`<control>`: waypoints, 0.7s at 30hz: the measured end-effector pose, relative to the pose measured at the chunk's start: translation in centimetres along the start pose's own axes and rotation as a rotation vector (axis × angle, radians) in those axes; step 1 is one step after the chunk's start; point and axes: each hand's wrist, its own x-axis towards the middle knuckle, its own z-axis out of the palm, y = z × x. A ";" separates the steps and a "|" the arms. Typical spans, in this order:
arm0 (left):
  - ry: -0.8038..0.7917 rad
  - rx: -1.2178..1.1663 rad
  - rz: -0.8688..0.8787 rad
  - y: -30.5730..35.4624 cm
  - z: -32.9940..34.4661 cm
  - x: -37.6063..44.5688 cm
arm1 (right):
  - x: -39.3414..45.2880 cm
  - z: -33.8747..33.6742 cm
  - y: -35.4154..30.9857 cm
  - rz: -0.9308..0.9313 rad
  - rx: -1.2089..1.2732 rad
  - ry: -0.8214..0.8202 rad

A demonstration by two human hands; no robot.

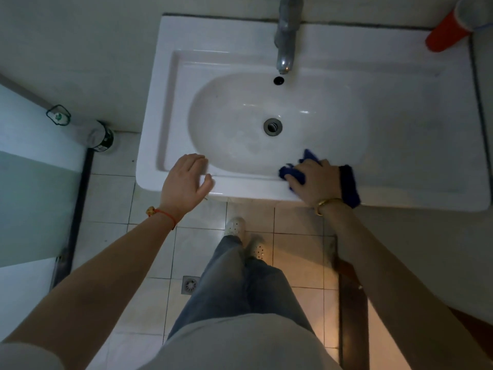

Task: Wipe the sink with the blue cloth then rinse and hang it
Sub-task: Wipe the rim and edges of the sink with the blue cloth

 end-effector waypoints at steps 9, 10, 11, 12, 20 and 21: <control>0.034 -0.095 -0.044 1.3 -1.2 2.8 | 4.3 -0.6 -5.9 -0.087 0.388 -0.150; 0.053 -0.114 -0.033 1.7 -1.5 4.2 | 4.8 -1.0 -5.1 -0.032 0.426 -0.074; 0.073 -0.135 -0.021 2.2 -1.9 5.8 | 5.6 -1.5 -4.4 0.033 0.450 0.007; 0.096 -0.165 -0.011 2.8 -2.3 7.7 | 6.6 -2.1 -3.7 0.096 0.468 0.079; 0.167 -0.639 -0.135 9.9 -5.5 24.1 | 15.0 -4.3 -0.5 0.462 0.705 0.256; 0.152 -0.660 -0.126 10.7 -5.6 25.6 | 15.6 -4.5 -0.5 0.479 0.759 0.252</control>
